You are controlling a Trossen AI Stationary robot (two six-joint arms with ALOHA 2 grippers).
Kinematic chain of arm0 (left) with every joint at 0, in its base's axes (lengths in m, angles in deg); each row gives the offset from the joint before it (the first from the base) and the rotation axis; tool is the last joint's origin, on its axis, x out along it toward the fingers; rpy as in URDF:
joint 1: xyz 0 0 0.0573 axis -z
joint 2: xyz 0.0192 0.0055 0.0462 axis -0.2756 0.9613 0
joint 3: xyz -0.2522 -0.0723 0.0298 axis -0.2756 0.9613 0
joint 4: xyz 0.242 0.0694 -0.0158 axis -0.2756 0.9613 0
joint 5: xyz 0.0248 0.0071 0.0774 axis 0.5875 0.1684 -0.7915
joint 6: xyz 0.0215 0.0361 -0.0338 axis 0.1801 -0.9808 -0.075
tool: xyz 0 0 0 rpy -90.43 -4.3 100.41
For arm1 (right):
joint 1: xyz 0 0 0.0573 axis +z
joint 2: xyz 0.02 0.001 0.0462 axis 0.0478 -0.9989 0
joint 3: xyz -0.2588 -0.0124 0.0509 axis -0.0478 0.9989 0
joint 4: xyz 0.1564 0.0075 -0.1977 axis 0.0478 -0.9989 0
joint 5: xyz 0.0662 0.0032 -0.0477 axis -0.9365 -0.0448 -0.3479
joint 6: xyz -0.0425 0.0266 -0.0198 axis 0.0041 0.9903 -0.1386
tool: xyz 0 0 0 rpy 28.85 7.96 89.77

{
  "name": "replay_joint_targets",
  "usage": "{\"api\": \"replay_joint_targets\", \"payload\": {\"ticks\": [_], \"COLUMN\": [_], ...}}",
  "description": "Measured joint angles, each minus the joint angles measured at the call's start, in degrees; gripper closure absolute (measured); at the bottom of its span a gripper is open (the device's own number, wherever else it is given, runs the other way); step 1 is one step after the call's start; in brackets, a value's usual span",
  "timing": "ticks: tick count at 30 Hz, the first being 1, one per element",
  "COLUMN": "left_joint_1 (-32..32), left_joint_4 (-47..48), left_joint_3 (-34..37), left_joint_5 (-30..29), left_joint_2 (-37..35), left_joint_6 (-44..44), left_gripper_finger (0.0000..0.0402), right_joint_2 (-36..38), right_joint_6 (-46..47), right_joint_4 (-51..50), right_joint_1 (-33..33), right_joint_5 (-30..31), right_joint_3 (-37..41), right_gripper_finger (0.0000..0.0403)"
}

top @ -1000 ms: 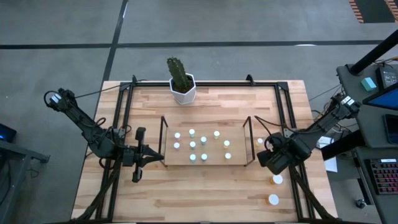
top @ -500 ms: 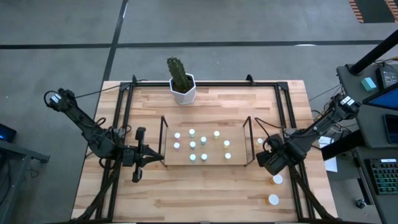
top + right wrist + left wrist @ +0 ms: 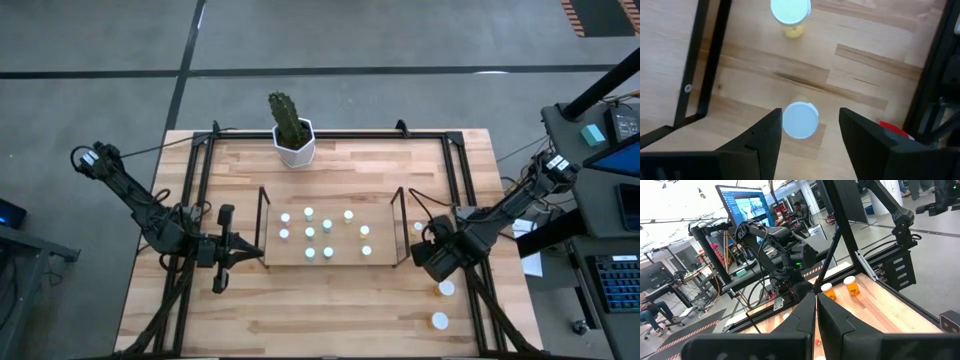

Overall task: Pick and place medicine bottles onto shelf by color
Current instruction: Put the yellow pill bottle on the shelf aligned with the other yellow pill bottle

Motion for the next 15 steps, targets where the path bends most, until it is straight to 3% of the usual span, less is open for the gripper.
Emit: {"api": "replay_joint_targets", "payload": {"ticks": [15], "left_joint_1": [0.0], "left_joint_4": [0.0], "left_joint_3": [0.0], "left_joint_5": [0.0], "left_joint_2": [0.0], "left_joint_6": [0.0], "left_gripper_finger": [0.0402], "right_joint_2": [-4.4], "right_joint_6": [-1.2], "right_joint_4": [2.8], "right_joint_1": [0.0], "right_joint_5": [-0.1], "right_joint_3": [0.7], "right_gripper_finger": [0.0216]}}
